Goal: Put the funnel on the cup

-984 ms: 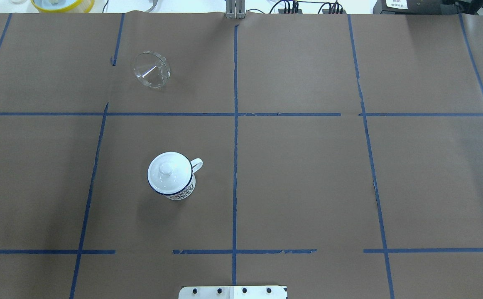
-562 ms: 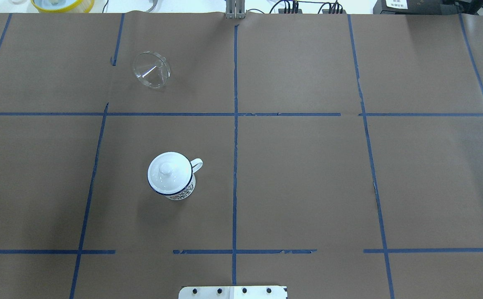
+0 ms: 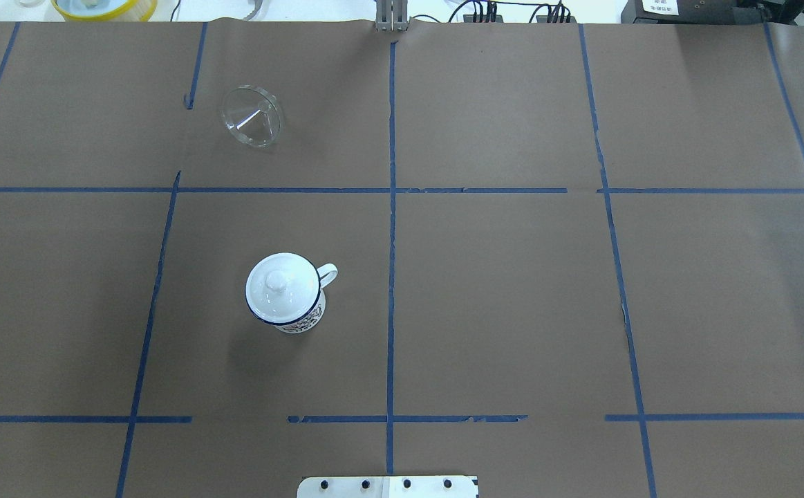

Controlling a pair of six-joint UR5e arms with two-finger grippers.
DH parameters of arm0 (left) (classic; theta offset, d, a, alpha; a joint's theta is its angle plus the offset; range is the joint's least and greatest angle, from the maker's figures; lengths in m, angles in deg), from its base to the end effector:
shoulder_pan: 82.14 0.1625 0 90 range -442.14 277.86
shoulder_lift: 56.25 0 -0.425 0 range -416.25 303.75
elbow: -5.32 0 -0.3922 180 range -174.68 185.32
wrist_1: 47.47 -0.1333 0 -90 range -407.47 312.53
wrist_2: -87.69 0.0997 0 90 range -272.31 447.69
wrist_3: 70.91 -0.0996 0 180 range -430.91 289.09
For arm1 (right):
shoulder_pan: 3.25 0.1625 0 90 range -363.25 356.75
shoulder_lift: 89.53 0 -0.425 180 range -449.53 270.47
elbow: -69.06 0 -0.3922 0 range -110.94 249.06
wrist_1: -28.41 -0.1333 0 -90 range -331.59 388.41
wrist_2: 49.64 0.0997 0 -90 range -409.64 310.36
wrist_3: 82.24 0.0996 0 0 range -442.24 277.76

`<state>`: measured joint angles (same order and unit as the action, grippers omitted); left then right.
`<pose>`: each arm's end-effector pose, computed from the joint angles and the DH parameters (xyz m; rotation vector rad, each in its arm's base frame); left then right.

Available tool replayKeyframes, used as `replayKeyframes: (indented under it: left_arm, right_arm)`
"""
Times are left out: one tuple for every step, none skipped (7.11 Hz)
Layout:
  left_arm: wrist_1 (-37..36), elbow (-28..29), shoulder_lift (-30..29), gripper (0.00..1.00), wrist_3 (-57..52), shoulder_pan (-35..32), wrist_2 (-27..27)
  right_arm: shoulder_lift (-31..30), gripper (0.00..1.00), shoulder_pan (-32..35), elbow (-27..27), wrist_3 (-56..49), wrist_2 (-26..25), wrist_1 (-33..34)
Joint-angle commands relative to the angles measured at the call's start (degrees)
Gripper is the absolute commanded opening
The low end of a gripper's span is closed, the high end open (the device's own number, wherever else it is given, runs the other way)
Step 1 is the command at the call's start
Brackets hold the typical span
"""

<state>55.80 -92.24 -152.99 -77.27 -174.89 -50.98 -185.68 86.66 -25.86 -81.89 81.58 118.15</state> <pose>-0.0848 -0.5453 0.4999 0.5170 0.7951 0.2625 0.0670 -0.4451 0.6701 -0.0190 -0.7193 0.0104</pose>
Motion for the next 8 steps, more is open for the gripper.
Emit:
replayKeyframes:
  left_arm:
    - [4.8,-1.1,0.1,1.00,8.4,8.1,0.6]
    - [4.8,-3.8,-0.5,1.00,18.5,14.4,2.1]
    - [4.8,-8.0,-0.9,1.00,28.1,19.0,4.1]
    - [4.7,-11.7,-1.2,1.00,39.5,24.7,4.3]
    - [4.4,-15.5,-3.4,1.00,51.7,32.5,9.0]
    - [0.1,-17.4,-7.2,1.00,60.1,39.3,12.9]
    - [-9.8,-17.5,-15.4,1.00,66.6,45.5,15.4]
    - [-18.5,-17.1,-22.6,1.00,71.8,51.3,20.7]
  right_arm:
    - [0.0,1.00,0.0,0.0,0.0,0.0,0.0]
    - [0.0,1.00,0.0,0.0,0.0,0.0,0.0]
    - [0.0,1.00,0.0,0.0,0.0,0.0,0.0]
    - [0.0,1.00,0.0,0.0,0.0,0.0,0.0]
    - [0.0,1.00,0.0,0.0,0.0,0.0,0.0]
    - [0.0,1.00,0.0,0.0,0.0,0.0,0.0]
    - [0.0,1.00,0.0,0.0,0.0,0.0,0.0]
    - [0.0,1.00,0.0,0.0,0.0,0.0,0.0]
